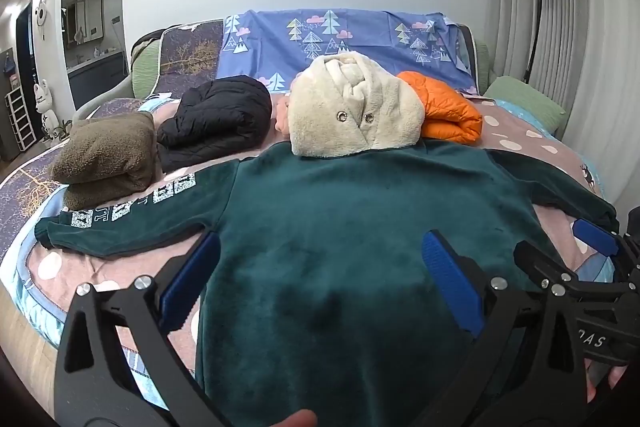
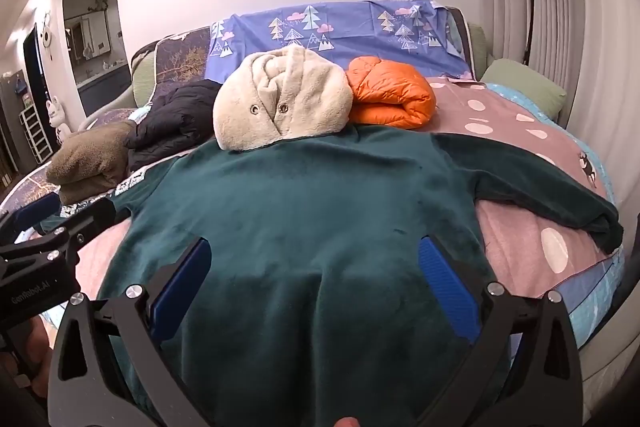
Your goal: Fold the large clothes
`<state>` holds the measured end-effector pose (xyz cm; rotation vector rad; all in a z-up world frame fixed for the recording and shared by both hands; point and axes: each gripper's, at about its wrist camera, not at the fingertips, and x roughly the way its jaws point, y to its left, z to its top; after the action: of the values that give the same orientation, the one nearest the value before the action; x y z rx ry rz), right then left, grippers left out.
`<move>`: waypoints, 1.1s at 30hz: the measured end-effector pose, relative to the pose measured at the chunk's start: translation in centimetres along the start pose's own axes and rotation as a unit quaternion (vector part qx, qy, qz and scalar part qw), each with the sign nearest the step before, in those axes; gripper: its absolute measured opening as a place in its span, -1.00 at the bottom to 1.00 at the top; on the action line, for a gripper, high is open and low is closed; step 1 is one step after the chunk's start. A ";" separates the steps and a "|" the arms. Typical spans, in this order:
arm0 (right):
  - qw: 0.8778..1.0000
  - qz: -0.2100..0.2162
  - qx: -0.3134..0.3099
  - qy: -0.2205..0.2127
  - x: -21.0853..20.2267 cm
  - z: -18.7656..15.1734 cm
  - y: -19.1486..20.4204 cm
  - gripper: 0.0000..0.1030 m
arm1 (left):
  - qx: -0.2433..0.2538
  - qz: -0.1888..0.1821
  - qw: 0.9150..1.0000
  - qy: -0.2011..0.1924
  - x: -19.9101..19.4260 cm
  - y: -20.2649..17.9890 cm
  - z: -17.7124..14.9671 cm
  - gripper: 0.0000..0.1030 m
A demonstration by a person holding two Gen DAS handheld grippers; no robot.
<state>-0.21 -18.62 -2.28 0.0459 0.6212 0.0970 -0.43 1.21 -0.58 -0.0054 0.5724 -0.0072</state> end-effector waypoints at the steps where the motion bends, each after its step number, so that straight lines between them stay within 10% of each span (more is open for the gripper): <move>1: 1.000 0.002 0.002 -0.001 0.0 0.0 -0.1 0.97 | 0.000 -0.001 1.000 -0.001 0.0 0.0 -0.1 0.96; 33: 1.000 0.023 0.005 -0.006 -0.2 -0.1 0.6 0.97 | -0.009 -0.013 1.000 -0.003 -0.3 0.7 0.4 0.96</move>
<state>-0.46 -18.04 -2.19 0.0695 0.6092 0.1374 -0.49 1.87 -0.06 -0.0307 0.5657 -0.0282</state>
